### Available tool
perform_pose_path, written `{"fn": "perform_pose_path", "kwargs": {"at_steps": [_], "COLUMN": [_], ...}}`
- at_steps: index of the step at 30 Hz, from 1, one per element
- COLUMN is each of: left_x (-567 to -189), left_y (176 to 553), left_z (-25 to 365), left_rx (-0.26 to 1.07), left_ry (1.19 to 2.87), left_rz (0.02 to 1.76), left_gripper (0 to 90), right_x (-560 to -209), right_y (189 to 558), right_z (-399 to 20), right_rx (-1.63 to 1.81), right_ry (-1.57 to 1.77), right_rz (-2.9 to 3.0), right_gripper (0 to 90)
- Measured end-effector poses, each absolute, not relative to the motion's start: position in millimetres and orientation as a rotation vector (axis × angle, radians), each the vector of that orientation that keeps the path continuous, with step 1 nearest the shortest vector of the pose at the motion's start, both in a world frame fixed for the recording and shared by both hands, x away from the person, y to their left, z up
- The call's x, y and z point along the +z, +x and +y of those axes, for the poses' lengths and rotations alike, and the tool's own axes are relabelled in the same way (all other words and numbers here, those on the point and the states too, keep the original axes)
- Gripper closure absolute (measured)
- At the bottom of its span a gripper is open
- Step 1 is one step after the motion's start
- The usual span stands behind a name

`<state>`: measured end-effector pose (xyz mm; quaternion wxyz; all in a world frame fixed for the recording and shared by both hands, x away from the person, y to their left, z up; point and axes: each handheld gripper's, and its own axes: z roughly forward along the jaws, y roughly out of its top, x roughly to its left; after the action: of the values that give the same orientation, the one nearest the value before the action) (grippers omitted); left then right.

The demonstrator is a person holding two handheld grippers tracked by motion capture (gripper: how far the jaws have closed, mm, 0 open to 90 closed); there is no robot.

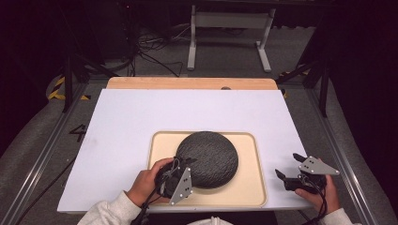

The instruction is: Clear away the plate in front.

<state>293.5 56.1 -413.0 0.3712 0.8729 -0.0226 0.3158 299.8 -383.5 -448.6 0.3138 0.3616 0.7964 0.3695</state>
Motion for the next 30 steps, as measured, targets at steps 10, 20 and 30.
{"fn": "perform_pose_path", "kwargs": {"at_steps": [10, 20, 30], "left_x": [-417, -419, -424], "left_y": [312, 332, 342], "left_z": [72, 98, 119], "left_rx": [0.772, 0.728, 0.717], "left_ry": [2.205, 2.171, 2.192], "left_rz": [0.043, 0.162, 0.243], "left_gripper": [21.2, 16.8, 14.9], "right_x": [-449, -448, -449], "right_y": [300, 299, 300], "right_z": [-384, -385, -385], "right_rx": [0.975, 0.978, 0.979], "right_ry": [0.953, 0.954, 0.955], "right_rz": [2.093, 2.084, 2.086], "right_gripper": [11.1, 11.0, 11.0]}}
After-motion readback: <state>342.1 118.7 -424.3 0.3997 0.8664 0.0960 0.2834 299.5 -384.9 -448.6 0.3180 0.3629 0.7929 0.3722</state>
